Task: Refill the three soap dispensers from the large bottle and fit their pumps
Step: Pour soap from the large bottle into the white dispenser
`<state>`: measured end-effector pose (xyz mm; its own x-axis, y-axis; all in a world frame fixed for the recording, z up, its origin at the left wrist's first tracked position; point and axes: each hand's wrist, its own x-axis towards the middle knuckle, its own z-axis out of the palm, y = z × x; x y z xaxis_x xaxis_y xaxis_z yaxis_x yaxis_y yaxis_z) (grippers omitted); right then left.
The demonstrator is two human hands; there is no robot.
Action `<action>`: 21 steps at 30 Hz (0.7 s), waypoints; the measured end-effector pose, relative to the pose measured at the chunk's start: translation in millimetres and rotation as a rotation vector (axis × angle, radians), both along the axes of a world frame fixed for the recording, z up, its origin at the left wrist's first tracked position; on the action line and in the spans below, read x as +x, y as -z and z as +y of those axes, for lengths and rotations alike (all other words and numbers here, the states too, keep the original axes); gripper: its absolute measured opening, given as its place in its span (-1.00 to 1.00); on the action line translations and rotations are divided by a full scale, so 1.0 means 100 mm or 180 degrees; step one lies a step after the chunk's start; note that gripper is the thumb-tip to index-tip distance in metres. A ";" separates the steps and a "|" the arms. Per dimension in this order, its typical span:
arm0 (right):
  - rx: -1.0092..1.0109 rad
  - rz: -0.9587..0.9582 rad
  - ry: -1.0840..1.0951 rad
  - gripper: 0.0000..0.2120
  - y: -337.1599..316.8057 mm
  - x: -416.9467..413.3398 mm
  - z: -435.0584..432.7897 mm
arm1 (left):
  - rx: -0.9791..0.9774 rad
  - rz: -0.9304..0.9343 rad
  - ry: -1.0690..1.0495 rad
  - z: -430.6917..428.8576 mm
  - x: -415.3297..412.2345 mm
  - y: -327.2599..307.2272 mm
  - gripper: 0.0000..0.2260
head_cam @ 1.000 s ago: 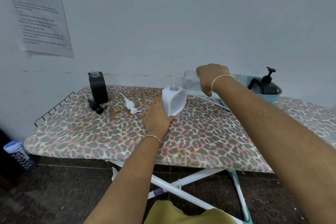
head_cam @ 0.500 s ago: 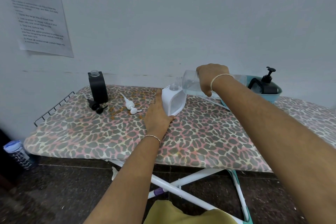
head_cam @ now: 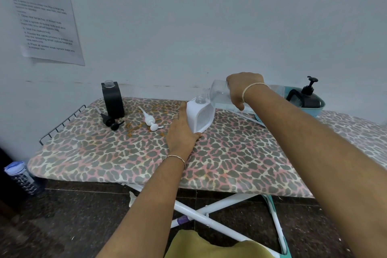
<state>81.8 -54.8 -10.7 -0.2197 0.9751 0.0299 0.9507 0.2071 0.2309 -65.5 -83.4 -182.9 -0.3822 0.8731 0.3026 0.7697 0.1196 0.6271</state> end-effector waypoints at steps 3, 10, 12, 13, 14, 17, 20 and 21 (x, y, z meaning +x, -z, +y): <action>0.0006 -0.0009 0.0004 -0.58 -0.01 -0.01 0.00 | 0.0027 0.0003 0.0001 0.00 0.00 -0.01 -0.02; 0.0013 -0.0003 -0.0006 -0.60 -0.01 -0.01 0.00 | 0.0050 -0.0012 0.0011 -0.01 0.00 -0.01 -0.03; 0.0000 0.0023 -0.0018 -0.62 -0.02 0.00 -0.01 | 0.0075 -0.0011 0.0010 -0.02 0.00 -0.01 -0.04; -0.0005 0.0033 -0.0025 -0.64 -0.02 0.00 -0.02 | 0.0071 -0.0014 0.0006 -0.02 0.00 -0.02 -0.04; -0.0002 0.0031 -0.0028 -0.64 -0.03 0.00 -0.02 | 0.0059 -0.0015 0.0002 -0.02 0.01 -0.02 -0.04; 0.0035 -0.0009 -0.0024 -0.61 -0.02 0.00 -0.01 | 0.0035 0.0011 -0.0009 -0.02 0.01 -0.02 -0.04; 0.0033 -0.0034 -0.0026 -0.60 -0.01 -0.01 -0.01 | 0.0014 -0.0011 -0.0007 -0.02 0.02 -0.03 -0.04; 0.0034 -0.0041 -0.0029 -0.60 -0.01 -0.01 0.00 | 0.0019 -0.0014 -0.0008 -0.02 0.02 -0.03 -0.04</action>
